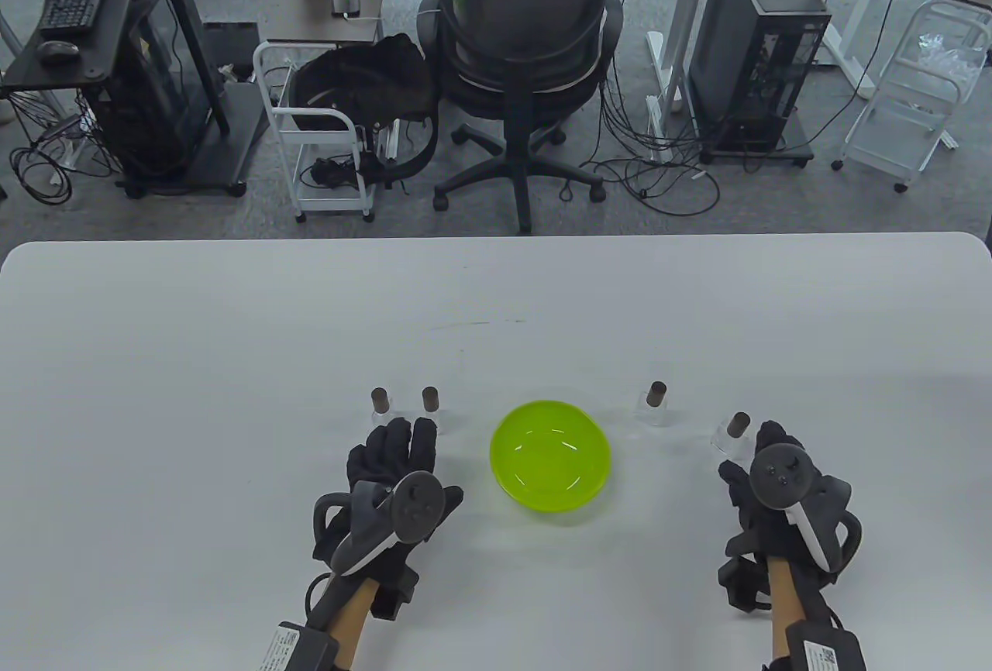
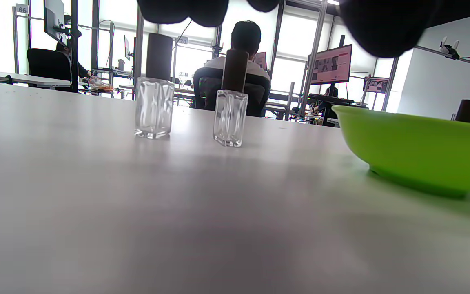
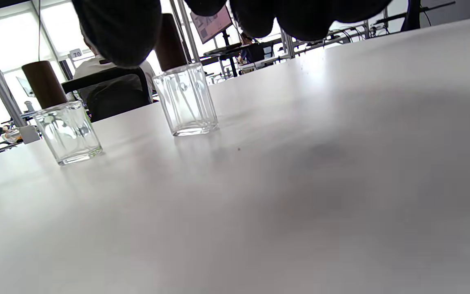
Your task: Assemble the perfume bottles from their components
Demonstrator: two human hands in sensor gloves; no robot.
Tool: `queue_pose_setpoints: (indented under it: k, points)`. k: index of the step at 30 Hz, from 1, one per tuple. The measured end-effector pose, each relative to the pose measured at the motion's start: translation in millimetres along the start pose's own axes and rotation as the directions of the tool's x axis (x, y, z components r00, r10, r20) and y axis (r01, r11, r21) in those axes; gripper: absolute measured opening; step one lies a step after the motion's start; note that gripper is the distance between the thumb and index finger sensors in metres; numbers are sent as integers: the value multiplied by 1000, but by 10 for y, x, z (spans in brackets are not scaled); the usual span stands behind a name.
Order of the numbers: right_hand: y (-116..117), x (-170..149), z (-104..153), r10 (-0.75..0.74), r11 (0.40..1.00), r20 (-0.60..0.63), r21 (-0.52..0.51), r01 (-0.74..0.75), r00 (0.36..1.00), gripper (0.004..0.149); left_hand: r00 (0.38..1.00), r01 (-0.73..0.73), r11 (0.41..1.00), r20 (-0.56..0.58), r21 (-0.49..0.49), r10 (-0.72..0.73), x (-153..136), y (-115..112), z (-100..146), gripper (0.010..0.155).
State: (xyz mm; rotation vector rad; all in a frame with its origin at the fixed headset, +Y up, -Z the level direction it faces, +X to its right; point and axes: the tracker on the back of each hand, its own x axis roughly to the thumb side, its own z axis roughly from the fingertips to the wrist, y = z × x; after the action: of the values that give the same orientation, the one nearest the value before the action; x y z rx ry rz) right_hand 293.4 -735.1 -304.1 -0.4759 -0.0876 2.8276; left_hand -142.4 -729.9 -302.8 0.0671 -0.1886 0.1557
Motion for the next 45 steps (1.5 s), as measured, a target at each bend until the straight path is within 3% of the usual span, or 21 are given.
queue_pose_setpoints:
  k: [8,14,19,22,26,45]
  points:
    - [-271,469,401,143,979,201,-171,-109,969,88,999,44,999,-3,-7,-44,40,-28,-6,93]
    - [-160,850,673,274,952,331,-227,-206,903,92,998,65,998,-10,-8,-65,42,-31,16,93]
    - [80,866,693,319,947,385,-170,-274,866,96,997,82,997,-9,-12,-82,62,-47,26,94]
    - [165,845,671,315,947,410,-72,-314,856,99,994,104,994,-8,-22,-105,92,-75,33,95]
    - [232,824,652,329,936,422,-26,-351,845,101,992,127,991,-10,-45,-127,117,-105,41,96]
    - [284,814,653,347,921,445,4,-390,825,101,989,147,986,-20,-75,-149,144,-118,70,99]
